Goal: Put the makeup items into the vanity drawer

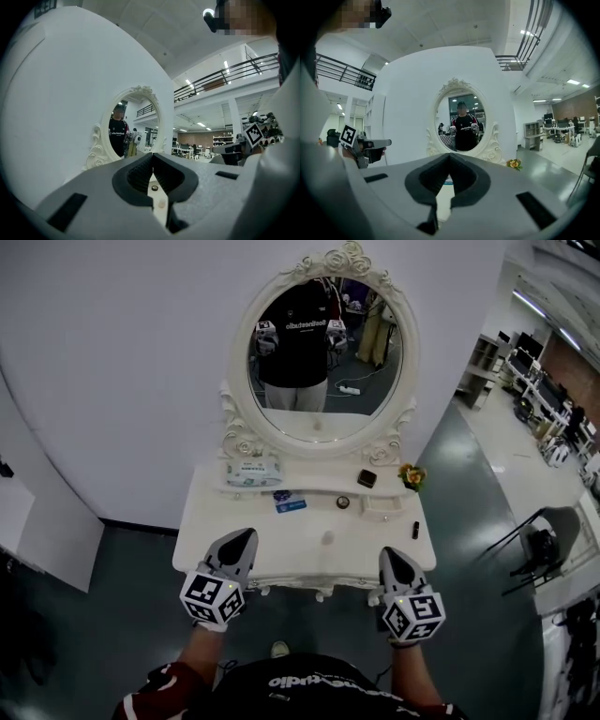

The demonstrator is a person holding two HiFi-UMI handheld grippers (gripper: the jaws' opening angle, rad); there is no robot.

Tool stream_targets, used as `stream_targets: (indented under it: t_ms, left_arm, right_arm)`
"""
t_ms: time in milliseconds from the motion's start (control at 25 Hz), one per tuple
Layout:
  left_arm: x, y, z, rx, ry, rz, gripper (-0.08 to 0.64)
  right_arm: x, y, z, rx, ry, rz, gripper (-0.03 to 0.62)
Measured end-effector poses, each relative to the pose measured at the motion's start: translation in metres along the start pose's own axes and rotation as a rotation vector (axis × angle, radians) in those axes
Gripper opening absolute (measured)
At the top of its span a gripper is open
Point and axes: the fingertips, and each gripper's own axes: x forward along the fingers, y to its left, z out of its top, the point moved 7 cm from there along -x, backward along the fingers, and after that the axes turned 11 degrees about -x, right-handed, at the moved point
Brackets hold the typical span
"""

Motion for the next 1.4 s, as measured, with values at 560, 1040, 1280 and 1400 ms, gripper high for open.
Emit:
stream_targets:
  t_ms: [560,1040,1280,1400]
  left_arm:
    - [0.041,0.014,-0.001,0.001,0.000,0.024,0.006]
    - [0.089,0.009,0.009,0.034,-0.012,0.047,0.006]
    - [0.103,0.006,0.000,0.033,0.012,0.043,0.006]
    - [0.107,0.005,-0.005,0.029,0.021,0.045,0.006]
  right_arm:
    - [0.058,-0.025,0.002,0.000,-0.043,0.026,0.003]
    - [0.104,-0.059,-0.001,-0.001,-0.041,0.113,0.057]
    - [0.122,-0.058,-0.015,0.006,-0.012,0.203,0.209]
    - [0.127,-0.060,-0.022,0.015,-0.002,0.210,0.216]
